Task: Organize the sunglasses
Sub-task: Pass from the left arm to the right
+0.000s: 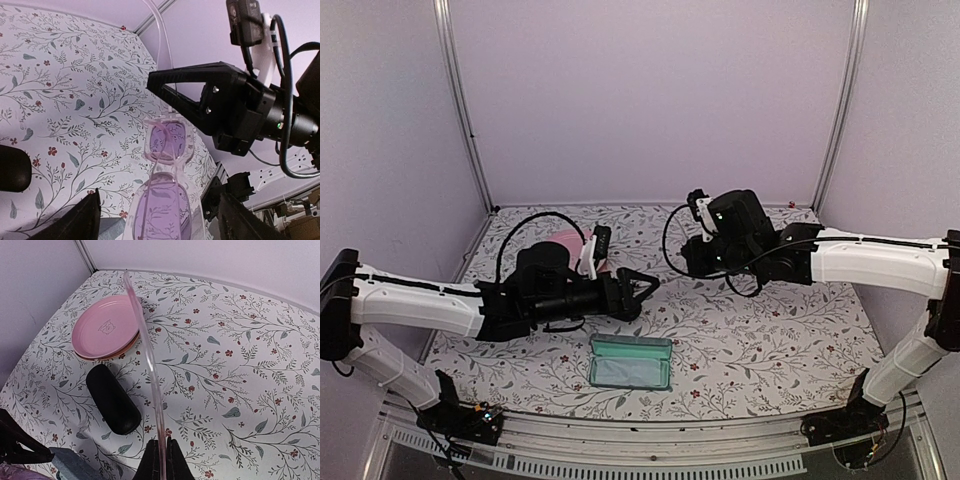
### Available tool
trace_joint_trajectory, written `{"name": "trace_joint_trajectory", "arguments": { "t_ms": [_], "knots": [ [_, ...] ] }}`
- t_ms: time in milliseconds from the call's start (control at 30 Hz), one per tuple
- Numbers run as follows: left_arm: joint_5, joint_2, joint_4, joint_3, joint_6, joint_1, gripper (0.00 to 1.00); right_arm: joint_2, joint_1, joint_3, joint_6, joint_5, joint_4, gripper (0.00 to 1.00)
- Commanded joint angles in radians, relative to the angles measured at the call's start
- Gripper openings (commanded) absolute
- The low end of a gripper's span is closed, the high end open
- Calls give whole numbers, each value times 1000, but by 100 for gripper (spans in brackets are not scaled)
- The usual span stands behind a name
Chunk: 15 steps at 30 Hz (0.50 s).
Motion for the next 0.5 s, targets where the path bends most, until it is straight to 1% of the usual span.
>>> {"name": "trace_joint_trajectory", "arguments": {
  "t_ms": [0, 100, 267, 400, 467],
  "knots": [
    [5, 6, 26, -6, -13, 13, 78, -30, 8, -11, 11, 19, 38, 0],
    [13, 12, 35, -5, -20, 17, 71, -28, 9, -14, 10, 24, 40, 0],
    [30, 28, 48, -3, -34, 21, 67, -28, 8, -19, 11, 24, 48, 0],
    [31, 26, 58, -9, -38, 28, 61, -30, 8, -24, 8, 21, 56, 0],
    [32, 23, 61, -10, -38, 31, 56, -31, 9, -26, 8, 19, 60, 0]
  ]
}}
